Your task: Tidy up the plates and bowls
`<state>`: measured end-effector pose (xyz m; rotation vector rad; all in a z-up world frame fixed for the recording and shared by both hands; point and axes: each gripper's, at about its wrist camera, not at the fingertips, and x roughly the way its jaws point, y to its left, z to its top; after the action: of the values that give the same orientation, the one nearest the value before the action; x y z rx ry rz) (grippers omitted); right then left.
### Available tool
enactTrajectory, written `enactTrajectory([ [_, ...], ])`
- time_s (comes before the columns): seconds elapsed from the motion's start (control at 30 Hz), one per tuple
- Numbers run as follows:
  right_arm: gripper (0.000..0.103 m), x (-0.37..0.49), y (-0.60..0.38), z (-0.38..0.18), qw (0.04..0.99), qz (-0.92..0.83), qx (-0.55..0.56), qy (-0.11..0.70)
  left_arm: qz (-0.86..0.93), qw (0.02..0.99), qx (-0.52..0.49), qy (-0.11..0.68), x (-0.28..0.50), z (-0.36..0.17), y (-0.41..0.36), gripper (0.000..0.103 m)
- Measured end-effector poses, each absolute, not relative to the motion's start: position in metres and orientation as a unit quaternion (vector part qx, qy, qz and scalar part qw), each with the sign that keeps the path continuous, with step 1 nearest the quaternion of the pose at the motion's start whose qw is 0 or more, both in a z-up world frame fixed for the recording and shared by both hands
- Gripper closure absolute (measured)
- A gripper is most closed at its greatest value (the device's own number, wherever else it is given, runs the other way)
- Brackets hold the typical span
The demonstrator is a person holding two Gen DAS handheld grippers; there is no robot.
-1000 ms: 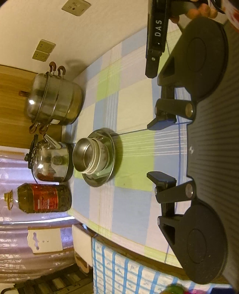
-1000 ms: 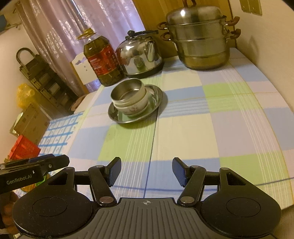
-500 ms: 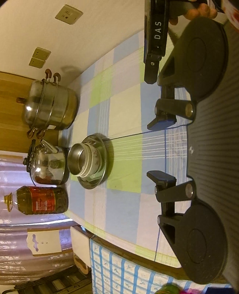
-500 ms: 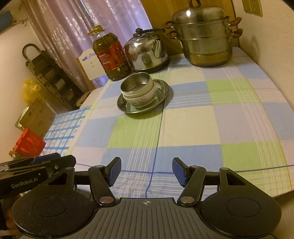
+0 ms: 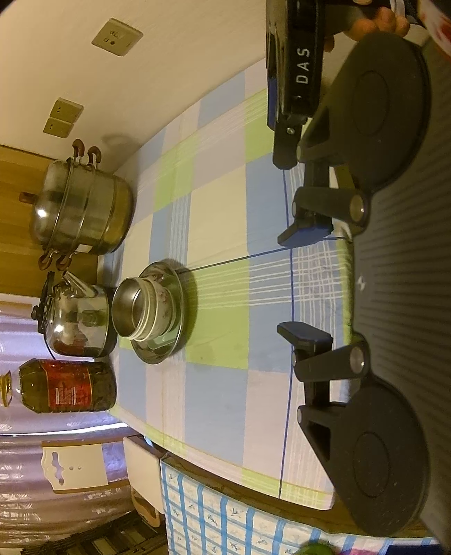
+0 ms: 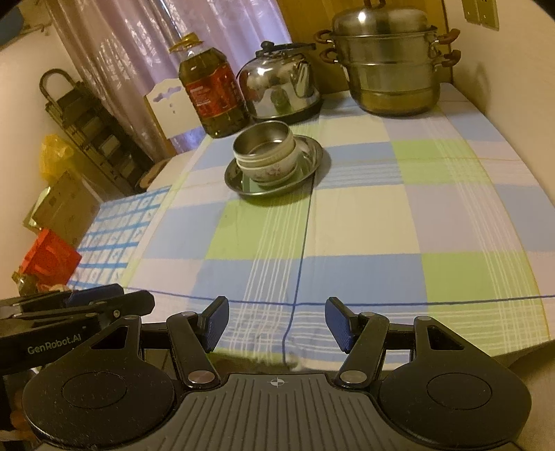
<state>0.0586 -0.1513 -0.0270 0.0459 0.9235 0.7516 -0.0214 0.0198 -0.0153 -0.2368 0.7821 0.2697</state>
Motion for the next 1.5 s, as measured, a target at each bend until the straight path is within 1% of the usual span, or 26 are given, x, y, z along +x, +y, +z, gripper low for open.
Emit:
enactTrajectory([
  [1.5,0.041,0.052,-0.149,-0.032,0.826,0.346,0.008,0.444,0.110,0.908,-0.115,0.388,-0.016,-0.022,0.012,0.058],
])
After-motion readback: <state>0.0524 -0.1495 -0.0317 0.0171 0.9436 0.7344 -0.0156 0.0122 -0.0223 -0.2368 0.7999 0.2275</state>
